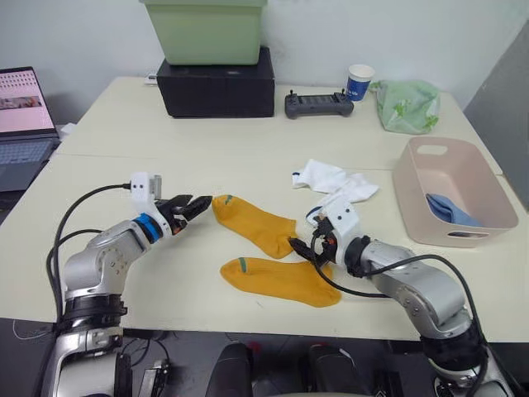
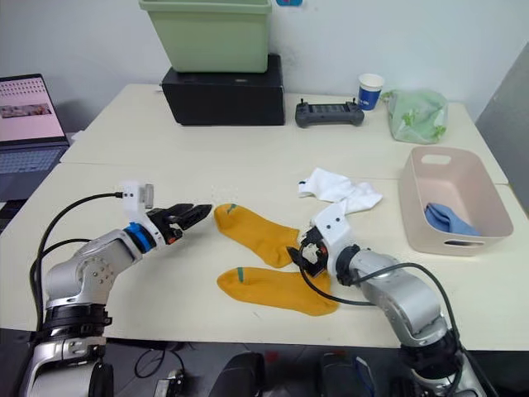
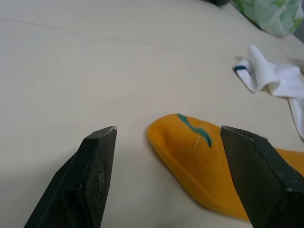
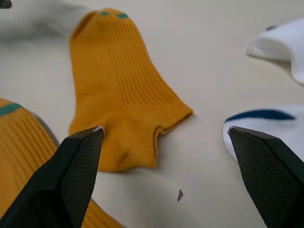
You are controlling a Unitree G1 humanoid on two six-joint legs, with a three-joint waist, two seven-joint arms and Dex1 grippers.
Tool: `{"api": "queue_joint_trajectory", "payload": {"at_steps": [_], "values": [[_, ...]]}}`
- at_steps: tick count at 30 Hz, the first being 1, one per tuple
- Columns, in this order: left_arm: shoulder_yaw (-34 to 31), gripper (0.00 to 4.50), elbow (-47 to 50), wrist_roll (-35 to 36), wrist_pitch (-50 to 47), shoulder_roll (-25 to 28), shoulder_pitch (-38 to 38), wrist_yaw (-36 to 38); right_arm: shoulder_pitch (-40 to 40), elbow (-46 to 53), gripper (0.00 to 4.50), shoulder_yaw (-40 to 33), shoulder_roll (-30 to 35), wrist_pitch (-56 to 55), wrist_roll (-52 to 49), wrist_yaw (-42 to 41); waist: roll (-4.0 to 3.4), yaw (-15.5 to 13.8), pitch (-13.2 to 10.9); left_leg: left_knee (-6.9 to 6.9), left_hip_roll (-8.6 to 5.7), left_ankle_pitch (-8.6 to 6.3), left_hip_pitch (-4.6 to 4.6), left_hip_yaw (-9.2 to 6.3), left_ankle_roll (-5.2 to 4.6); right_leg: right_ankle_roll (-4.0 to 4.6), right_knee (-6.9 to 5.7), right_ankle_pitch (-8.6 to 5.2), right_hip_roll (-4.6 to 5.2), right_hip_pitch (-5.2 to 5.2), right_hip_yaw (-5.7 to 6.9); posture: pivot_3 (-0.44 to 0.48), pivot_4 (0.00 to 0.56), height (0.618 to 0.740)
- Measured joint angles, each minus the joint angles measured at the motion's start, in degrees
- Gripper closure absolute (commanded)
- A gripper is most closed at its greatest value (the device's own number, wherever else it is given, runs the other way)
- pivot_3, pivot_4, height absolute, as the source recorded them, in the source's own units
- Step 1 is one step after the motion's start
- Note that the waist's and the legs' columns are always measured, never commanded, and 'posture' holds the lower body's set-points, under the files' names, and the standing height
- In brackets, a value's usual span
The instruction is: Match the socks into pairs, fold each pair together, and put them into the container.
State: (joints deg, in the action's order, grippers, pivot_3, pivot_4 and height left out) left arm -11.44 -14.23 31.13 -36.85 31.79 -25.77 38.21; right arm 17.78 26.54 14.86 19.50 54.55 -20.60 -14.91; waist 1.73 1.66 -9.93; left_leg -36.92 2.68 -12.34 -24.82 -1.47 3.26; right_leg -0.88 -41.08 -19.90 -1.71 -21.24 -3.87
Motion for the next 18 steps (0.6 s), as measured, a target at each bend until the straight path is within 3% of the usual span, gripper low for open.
{"api": "queue_joint_trajectory", "payload": {"at_steps": [4, 5, 8, 16, 18], "values": [[4.16, 0.91, -6.11, -3.57, 1.23, 0.47, -3.85, 4.38, 1.04, -2.13, 0.0, 0.26, -2.12, 0.16, 1.62, 0.77, 0.0, 0.17, 0.0, 0.0, 0.0, 0.0, 0.0, 0.0, 0.0, 0.01, -0.06, 0.0, -0.04, -0.03, 0.02, 0.0, 0.15, 0.735], [5.12, 1.08, -7.82, -4.51, 1.3, 0.59, -5.12, 5.72, 1.06, -2.59, 0.0, 0.53, -2.81, 0.19, 1.82, 0.94, 0.0, 0.19, 0.0, 0.0, 0.0, 0.0, 0.0, 0.0, 0.0, 0.01, -0.06, 0.01, -0.09, -0.04, 0.04, 0.0, 0.15, 0.735], [7.58, 1.79, -11.94, -7.16, 2.55, 0.68, -8.39, 8.61, 1.11, -4.36, 0.63, 1.32, -4.25, 0.38, 2.54, 1.16, 0.0, 0.17, 0.0, 0.02, 0.0, 0.0, 0.0, 0.02, 0.0, 0.01, -0.08, 0.0, -0.13, -0.05, 0.06, 0.0, 0.15, 0.735], [8.89, 4.35, -15.93, -10.14, 3.1, 0.53, -10.75, 12.02, 1.46, -7.06, 3.51, 3.31, -7.15, 0.63, 4.25, 0.8, 0.0, 0.19, 0.0, 0.02, 0.03, 0.0, 0.0, -0.02, -0.01, 0.01, -0.09, 0.0, -0.11, -0.05, 0.05, 0.0, 0.15, 0.735], [8.72, 4.5, -15.21, -10.07, 2.41, 0.53, -10.5, 12.12, 1.46, -7.23, 4.25, 3.27, -7.49, 0.43, 4.11, 0.35, -0.01, 0.19, 0.0, 0.02, 0.03, 0.0, 0.0, -0.02, -0.01, 0.01, -0.09, 0.0, -0.12, -0.05, 0.05, 0.0, 0.15, 0.735]]}}
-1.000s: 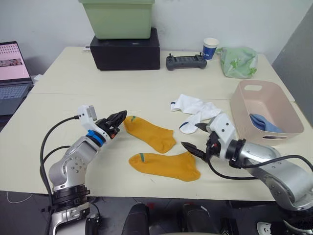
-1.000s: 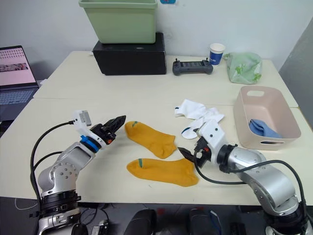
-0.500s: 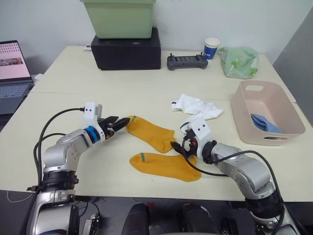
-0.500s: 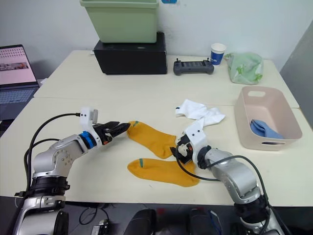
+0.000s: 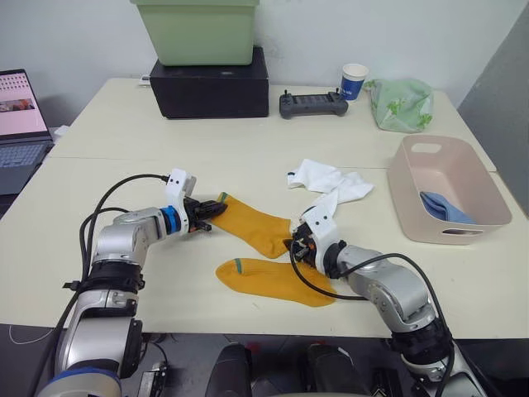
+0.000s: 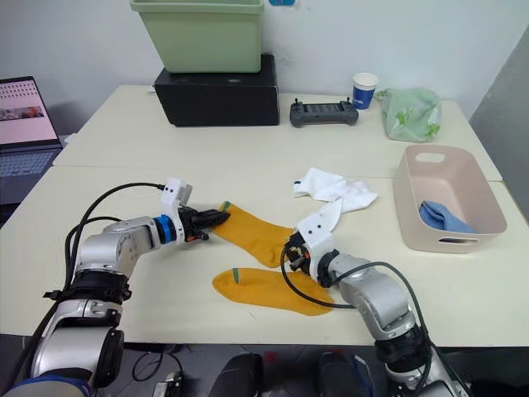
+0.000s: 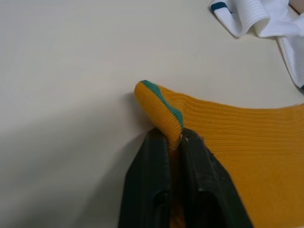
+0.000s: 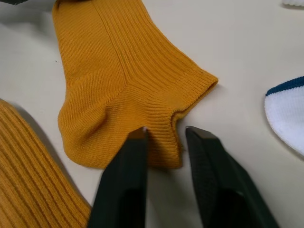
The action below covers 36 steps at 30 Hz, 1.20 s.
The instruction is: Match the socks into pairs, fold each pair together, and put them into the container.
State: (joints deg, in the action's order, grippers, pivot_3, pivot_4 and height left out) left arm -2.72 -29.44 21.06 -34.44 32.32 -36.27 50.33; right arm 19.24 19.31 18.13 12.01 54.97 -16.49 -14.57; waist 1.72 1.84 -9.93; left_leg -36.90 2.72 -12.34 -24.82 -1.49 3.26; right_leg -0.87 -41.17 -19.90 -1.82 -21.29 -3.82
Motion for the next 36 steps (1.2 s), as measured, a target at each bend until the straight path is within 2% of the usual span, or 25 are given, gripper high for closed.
{"api": "queue_joint_trajectory", "payload": {"at_steps": [1, 6, 8, 12, 17, 20, 21, 23, 30, 33, 34, 36], "values": [[-0.33, 4.5, 1.25, 0.3, -1.01, 0.02, 0.6, -0.3, 0.0, 0.03, 4.45, -0.06, -0.04, 0.06, -0.31, -0.44, 0.0, 0.03, 0.0, 0.0, 0.02, 0.0, 0.0, -0.02, 0.0, 0.0, 0.0, 0.0, 0.0, 0.0, -0.02, 0.0, 0.15, 0.735], [-4.67, 4.5, 14.5, 3.8, -10.05, -0.59, 7.99, -5.69, 0.13, 2.18, 4.45, -2.46, 1.86, 1.61, -1.62, -2.89, -0.01, 0.1, -0.01, 0.01, 0.15, 0.0, -0.01, -0.1, 0.0, 0.0, -0.02, 0.0, 0.12, -0.03, -0.11, 0.0, 0.15, 0.735], [-8.3, 4.5, 22.66, 6.33, -15.41, -3.47, 11.76, -11.12, 0.53, 4.13, 4.45, -4.21, 3.92, 3.36, -3.05, -4.39, -0.01, 0.03, -0.01, 0.0, 0.09, 0.0, -0.01, -0.09, 0.0, -0.01, -0.01, 0.0, 0.24, -0.01, -0.11, 0.0, 0.15, 0.735], [-10.35, 4.5, 33.57, 8.59, -19.42, -10.17, 17.38, -19.49, 2.18, 5.67, 4.45, -7.02, 7.39, 5.83, -5.19, -7.31, 0.0, -0.09, 0.0, -0.02, 0.01, 0.0, 0.0, -0.1, 0.0, -0.02, 0.02, 0.0, 0.31, 0.06, -0.07, 0.0, 0.15, 0.735], [-11.13, 4.5, 35.97, 7.75, -16.47, -16.88, 18.66, -27.62, 3.04, 2.4, 4.45, -7.11, 11.89, 5.49, -5.0, -10.65, 0.01, -0.13, -0.01, -0.02, -0.04, 0.0, 0.0, -0.04, 0.0, -0.02, 0.04, 0.0, 0.32, 0.07, -0.07, 0.0, 0.15, 0.735], [-11.15, 4.5, 36.02, 7.79, -15.62, -17.67, 18.88, -29.08, 4.15, 1.6, 4.45, -6.94, 12.62, 5.05, -4.88, -11.6, 0.01, 0.17, -0.01, 0.0, -0.04, 0.0, 0.01, -0.03, 0.0, -0.01, 0.03, 0.0, 0.2, 0.04, -0.12, 0.0, 0.15, 0.735], [-11.16, 3.98, 36.02, 7.79, -15.09, -17.63, 19.05, -29.29, 4.29, 1.58, 4.26, -6.92, 12.87, 4.71, -4.82, -11.67, 0.01, 0.17, -0.01, 0.0, -0.03, 0.0, 0.01, -0.03, 0.0, -0.01, 0.04, 0.0, 0.17, 0.04, -0.1, 0.0, 0.15, 0.735], [-11.29, 3.43, 36.02, 7.86, -14.69, -17.05, 19.44, -29.42, 4.29, 1.58, 3.76, -6.89, 12.91, 4.23, -4.82, -11.73, 0.01, 0.16, -0.01, 0.01, -0.03, 0.0, 0.01, -0.03, 0.0, -0.01, 0.04, 0.0, 0.15, 0.04, -0.08, 0.0, 0.15, 0.735], [-13.71, 1.18, 40.85, 12.32, -18.0, -12.05, 22.69, -27.04, -0.07, 6.14, 1.32, -9.87, 13.95, 3.71, -5.21, -11.25, 0.01, 0.01, -0.01, 0.02, 0.01, 0.0, 0.0, -0.07, 0.0, -0.02, 0.06, 0.0, 0.22, 0.05, -0.11, 0.0, 0.15, 0.735], [-14.95, 0.12, 43.28, 16.49, -19.94, -7.12, 25.81, -22.25, -4.06, 12.42, 0.2, -14.36, 15.27, 4.34, -7.58, -11.75, 0.01, 0.01, -0.01, 0.05, 0.02, 0.0, 0.01, -0.06, 0.0, -0.02, 0.07, -0.01, 0.24, 0.05, -0.12, 0.0, 0.15, 0.735], [-15.53, 0.03, 43.41, 17.75, -20.51, -5.62, 26.81, -20.48, -5.25, 14.18, 0.07, -15.2, 15.9, 4.33, -8.21, -12.24, 0.0, 0.03, -0.01, 0.07, 0.02, 0.0, 0.02, -0.06, 0.0, -0.02, 0.08, -0.01, 0.23, 0.04, -0.11, 0.0, 0.15, 0.735], [-18.62, 0.03, 43.55, 23.19, -23.81, -0.9, 30.46, -14.77, -9.41, 18.54, 0.07, -17.89, 17.99, 4.98, -10.8, -13.8, 0.0, 0.2, -0.01, 0.15, 0.07, -0.01, 0.05, -0.05, 0.0, -0.02, 0.12, -0.02, 0.21, 0.03, -0.12, 0.0, 0.15, 0.735]]}}
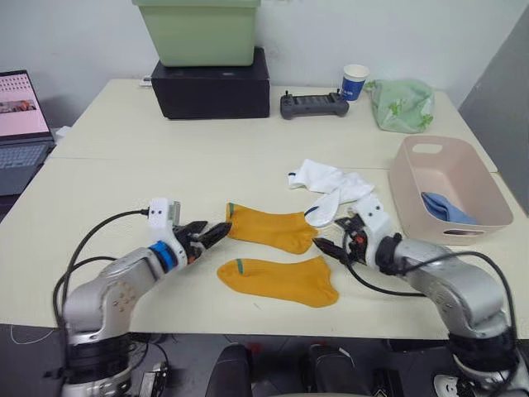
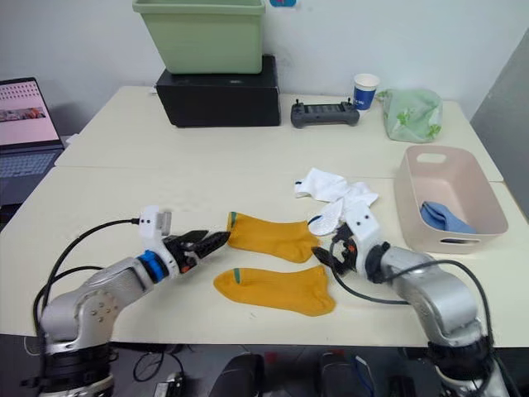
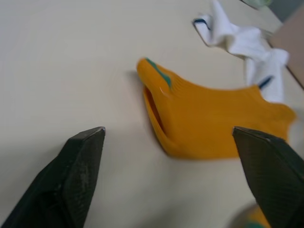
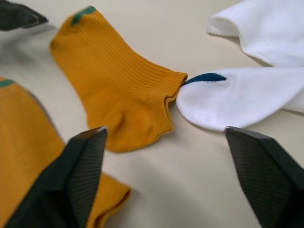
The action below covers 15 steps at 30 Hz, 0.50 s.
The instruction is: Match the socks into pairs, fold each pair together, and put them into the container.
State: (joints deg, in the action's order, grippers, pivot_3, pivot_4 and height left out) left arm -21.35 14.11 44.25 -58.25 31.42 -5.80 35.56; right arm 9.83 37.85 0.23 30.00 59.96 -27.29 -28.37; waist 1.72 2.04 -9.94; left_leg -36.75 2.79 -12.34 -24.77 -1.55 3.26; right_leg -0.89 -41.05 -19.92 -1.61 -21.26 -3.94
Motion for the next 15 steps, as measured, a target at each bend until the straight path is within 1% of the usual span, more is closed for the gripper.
{"api": "queue_joint_trajectory", "payload": {"at_steps": [2, 4, 5, 8, 11, 12, 13, 15], "values": [[-1.52, 0.03, 1.55, 5.15, -3.84, 3.66, 2.72, 4.47, -2.77, 1.8, 0.07, -0.85, 1.25, 1.2, -1.7, -0.81, -0.01, 0.0, -0.02, 0.0, -0.01, 0.0, 0.02, -0.03, 0.0, -0.05, 0.0, -0.03, 0.01, 0.03, 0.04, 0.0, 0.15, 0.735], [-0.27, 0.03, 4.23, 7.51, -6.6, 6.66, 4.85, 6.83, -4.93, 2.73, 0.07, -0.34, 1.47, 1.52, -2.36, -1.01, -0.01, 0.01, -0.02, 0.01, -0.04, 0.0, 0.05, -0.01, 0.0, -0.22, 0.0, -0.13, 0.05, 0.06, 0.0, 0.0, 0.15, 0.735], [1.32, 0.03, 5.36, 7.74, -7.83, 7.22, 5.33, 7.0, -5.91, 2.71, 0.07, 0.44, 1.47, 1.69, -2.39, -0.83, -0.05, -0.03, -0.03, 0.01, -0.09, 0.0, 0.06, 0.02, 0.0, -0.23, 0.01, -0.13, 0.12, 0.08, -0.02, 0.0, 0.15, 0.735], [5.37, 0.03, 6.01, 7.71, -8.99, 6.21, 5.14, 5.12, -6.55, 2.47, 0.07, 2.08, 1.28, 1.79, -2.33, 0.04, -0.04, -0.16, -0.06, -0.01, -0.13, 0.0, 0.05, 0.04, 0.0, -0.25, 0.02, -0.14, 0.18, 0.07, -0.03, 0.0, 0.15, 0.735], [7.4, 0.03, 6.52, 6.59, -8.39, 6.17, 4.28, 3.91, -7.24, 2.11, 0.07, 2.39, 0.87, 1.83, -2.17, 1.22, -0.08, -0.24, -0.01, 0.02, -0.14, 0.0, 0.05, 0.03, -0.01, -0.24, 0.03, -0.13, 0.19, 0.07, -0.02, 0.0, 0.15, 0.735], [8.42, 0.42, 6.62, 5.82, -7.58, 6.06, 4.04, 3.62, -7.64, 1.98, 0.46, 2.91, 0.64, 1.72, -2.08, 1.4, -0.13, -0.3, 0.03, 0.03, -0.16, 0.0, 0.05, 0.03, -0.01, -0.24, 0.04, -0.13, 0.2, 0.08, -0.02, 0.0, 0.15, 0.735], [9.36, 0.64, 6.57, 5.0, -6.88, 5.62, 3.83, 3.17, -8.11, 1.85, 0.7, 3.56, 0.41, 1.6, -1.97, 1.47, -0.18, -0.35, 0.05, 0.03, -0.18, 0.0, 0.05, 0.03, -0.01, -0.24, 0.06, -0.13, 0.22, 0.09, -0.02, 0.0, 0.15, 0.735], [10.41, 1.26, 6.32, 3.82, -5.45, 4.55, 3.68, 2.55, -8.9, 1.61, 1.37, 4.89, 0.14, 1.38, -1.5, 1.83, -0.21, -0.38, 0.07, 0.02, -0.21, 0.0, 0.05, 0.05, 0.0, -0.24, 0.06, -0.13, 0.26, 0.1, -0.03, 0.0, 0.15, 0.735]]}}
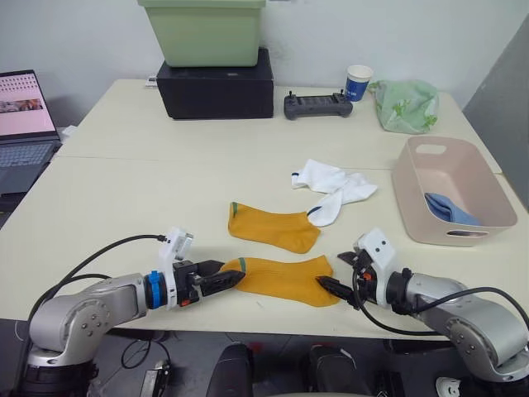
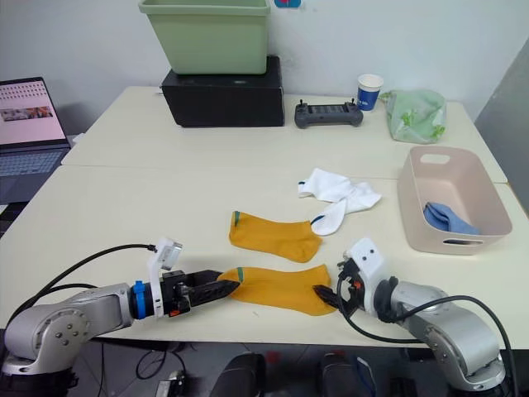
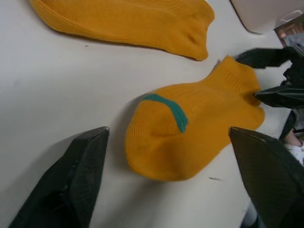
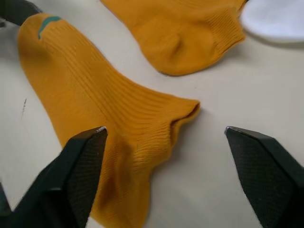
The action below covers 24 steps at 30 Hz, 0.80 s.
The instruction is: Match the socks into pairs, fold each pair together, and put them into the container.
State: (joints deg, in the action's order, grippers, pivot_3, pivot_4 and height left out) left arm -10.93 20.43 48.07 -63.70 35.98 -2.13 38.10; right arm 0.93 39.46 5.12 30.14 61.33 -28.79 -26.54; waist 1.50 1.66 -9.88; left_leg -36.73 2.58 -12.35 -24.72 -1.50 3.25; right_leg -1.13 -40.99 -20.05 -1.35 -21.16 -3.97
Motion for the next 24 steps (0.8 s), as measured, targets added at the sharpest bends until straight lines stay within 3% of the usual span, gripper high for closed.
{"api": "queue_joint_trajectory", "payload": {"at_steps": [8, 10, 17, 24], "values": [[3.41, 3.85, 0.14, -1.03, 2.06, 0.01, 1.26, 0.37, -0.45, 0.9, 4.38, 1.85, -0.01, -0.52, 0.0, 0.3, 0.02, 0.08, -0.01, 0.01, 0.02, 0.0, 0.0, 0.02, -0.01, -0.01, 0.04, -0.01, 0.01, -0.01, -0.01, 0.0, 0.15, 0.735], [2.52, 4.48, -0.06, -0.96, 3.02, 1.02, 2.91, 1.43, -0.29, 2.16, 4.5, 1.85, -0.06, 0.07, -1.78, -0.11, 0.05, 0.15, -0.03, 0.03, 0.05, 0.0, 0.0, 0.01, -0.01, 0.0, 0.03, -0.01, -0.01, -0.03, -0.01, 0.0, 0.15, 0.735], [-2.53, 4.48, -0.83, -0.52, 4.28, 6.89, 8.12, 5.64, 1.41, 4.46, 4.5, 3.81, -1.64, 3.68, -6.01, -0.02, 0.06, 0.4, -0.05, 0.09, 0.11, 0.0, 0.01, 0.01, -0.01, 0.0, 0.03, -0.02, -0.04, -0.09, -0.01, 0.0, 0.15, 0.735], [-1.57, 4.48, -0.87, -2.95, 7.96, 4.58, 8.3, 4.83, 3.44, 1.53, 4.5, 9.51, -2.15, 3.0, -2.6, 2.97, 0.06, 0.1, -0.04, 0.08, 0.03, 0.0, 0.0, 0.03, 0.0, -0.01, 0.09, -0.02, 0.05, -0.05, -0.01, 0.0, 0.15, 0.735]]}}
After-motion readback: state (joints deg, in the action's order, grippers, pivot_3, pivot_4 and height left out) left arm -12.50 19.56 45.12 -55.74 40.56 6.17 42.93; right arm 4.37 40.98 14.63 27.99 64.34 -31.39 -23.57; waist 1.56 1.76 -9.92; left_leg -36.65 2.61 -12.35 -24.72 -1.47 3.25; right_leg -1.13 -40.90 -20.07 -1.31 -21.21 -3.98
